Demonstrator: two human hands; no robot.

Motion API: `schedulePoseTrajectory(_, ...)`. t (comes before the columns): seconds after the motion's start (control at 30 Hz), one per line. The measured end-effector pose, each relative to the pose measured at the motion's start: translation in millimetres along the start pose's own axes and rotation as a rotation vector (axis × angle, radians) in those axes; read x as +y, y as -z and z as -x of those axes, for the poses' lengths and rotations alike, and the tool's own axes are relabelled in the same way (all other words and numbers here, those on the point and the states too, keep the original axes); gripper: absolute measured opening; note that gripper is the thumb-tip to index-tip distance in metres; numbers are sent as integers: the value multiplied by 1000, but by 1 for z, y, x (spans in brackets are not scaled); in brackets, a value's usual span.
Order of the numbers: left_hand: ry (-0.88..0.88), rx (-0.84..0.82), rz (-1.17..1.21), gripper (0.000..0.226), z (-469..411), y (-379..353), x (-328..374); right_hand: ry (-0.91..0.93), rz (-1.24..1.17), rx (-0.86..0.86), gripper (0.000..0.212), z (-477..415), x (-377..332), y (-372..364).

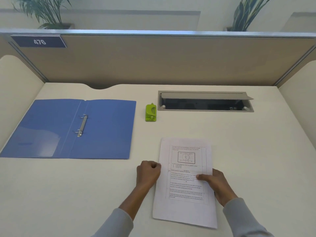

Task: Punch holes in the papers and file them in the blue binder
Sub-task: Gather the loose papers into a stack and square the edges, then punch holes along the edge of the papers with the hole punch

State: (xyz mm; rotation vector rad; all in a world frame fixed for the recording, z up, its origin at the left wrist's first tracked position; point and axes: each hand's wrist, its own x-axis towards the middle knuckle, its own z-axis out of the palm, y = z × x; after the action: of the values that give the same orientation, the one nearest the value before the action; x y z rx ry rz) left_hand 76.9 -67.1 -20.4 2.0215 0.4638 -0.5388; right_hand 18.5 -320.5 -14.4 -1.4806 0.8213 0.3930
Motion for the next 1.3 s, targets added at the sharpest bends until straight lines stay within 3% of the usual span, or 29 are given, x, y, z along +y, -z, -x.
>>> schedulePoseTrajectory(0.17, -29, 38, 34, 20, -36, 26, 26, -9, 7, 13, 35, -1, 0, -1)
schedulePoseTrajectory(0.6, -237, 309, -41, 27, -135, 61, 118, -20, 21, 24, 33, 1, -3, -2)
schedulePoseTrajectory(0.87, -122, 282, -97, 42, -180, 60, 151, -35, 6, 22, 34, -1, -4, -2)
schedulePoseTrajectory(0.93, -79, 270, -86, 35, -186, 59, 155, -43, 9, 18, 34, -2, -4, -2)
schedulePoseTrajectory(1.17, 112, 246, 231, 14, -203, 59, 150, -52, 7, 3, 33, -4, -6, 0)
schedulePoseTrajectory(1.3, 136, 195, 348, 24, -204, 57, 147, -55, 9, -3, 33, -5, -7, 0)
